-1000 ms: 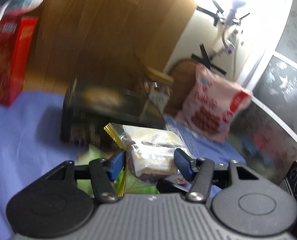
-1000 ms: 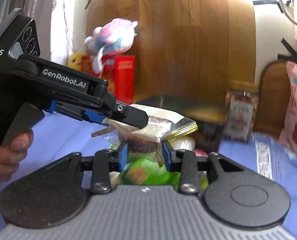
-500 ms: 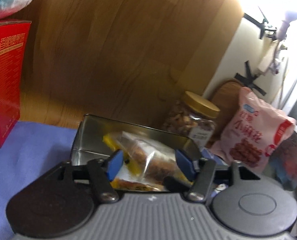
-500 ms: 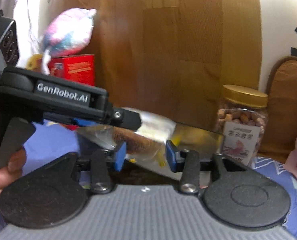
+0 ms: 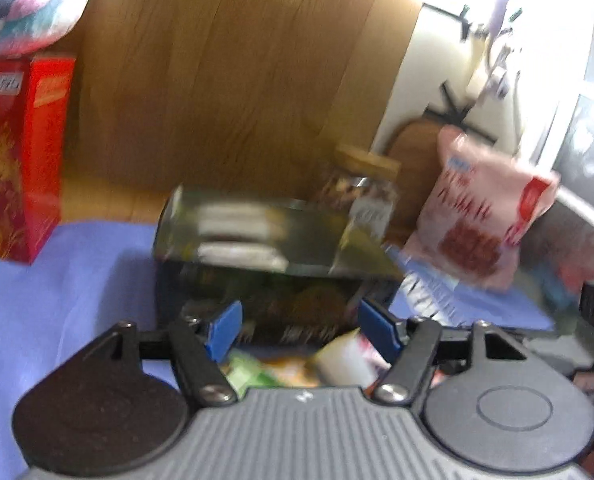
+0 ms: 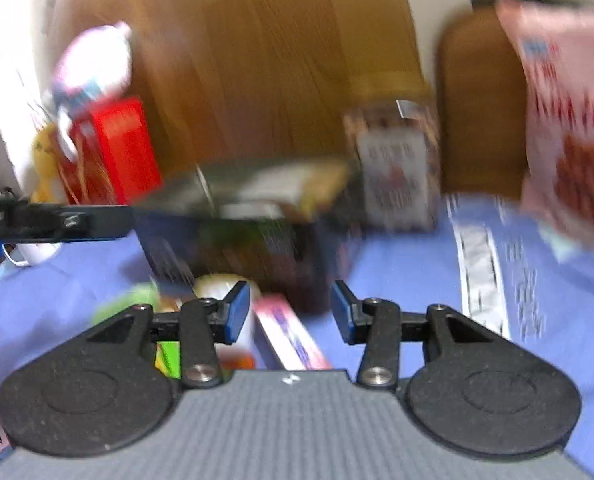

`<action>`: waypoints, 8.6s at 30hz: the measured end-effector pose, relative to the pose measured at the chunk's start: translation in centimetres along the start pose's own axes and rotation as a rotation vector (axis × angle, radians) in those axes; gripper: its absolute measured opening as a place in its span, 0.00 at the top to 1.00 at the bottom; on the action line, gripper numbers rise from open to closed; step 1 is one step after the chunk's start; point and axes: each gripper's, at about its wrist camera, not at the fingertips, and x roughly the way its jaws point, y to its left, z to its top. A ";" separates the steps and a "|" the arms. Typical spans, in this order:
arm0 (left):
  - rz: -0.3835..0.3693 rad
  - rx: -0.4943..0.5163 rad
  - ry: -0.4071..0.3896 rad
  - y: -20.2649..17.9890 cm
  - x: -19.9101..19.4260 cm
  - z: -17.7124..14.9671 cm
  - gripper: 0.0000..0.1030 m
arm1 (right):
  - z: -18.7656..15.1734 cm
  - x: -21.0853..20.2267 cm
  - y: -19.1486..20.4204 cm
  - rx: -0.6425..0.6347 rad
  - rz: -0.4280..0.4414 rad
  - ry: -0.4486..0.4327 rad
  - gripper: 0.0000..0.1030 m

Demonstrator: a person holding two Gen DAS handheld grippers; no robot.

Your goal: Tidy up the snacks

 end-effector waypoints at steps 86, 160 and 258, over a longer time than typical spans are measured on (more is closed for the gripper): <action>-0.125 -0.303 0.146 2.4 -14.4 -13.5 0.61 | -13.7 -11.2 15.9 -0.342 0.309 0.012 0.82; -0.140 -0.229 0.124 2.6 -12.9 -10.6 0.45 | -8.5 -10.2 9.7 -0.071 0.268 0.055 0.61; -0.116 -0.151 0.032 1.9 6.4 7.7 0.47 | 8.6 4.4 4.5 -0.251 0.064 -0.072 0.61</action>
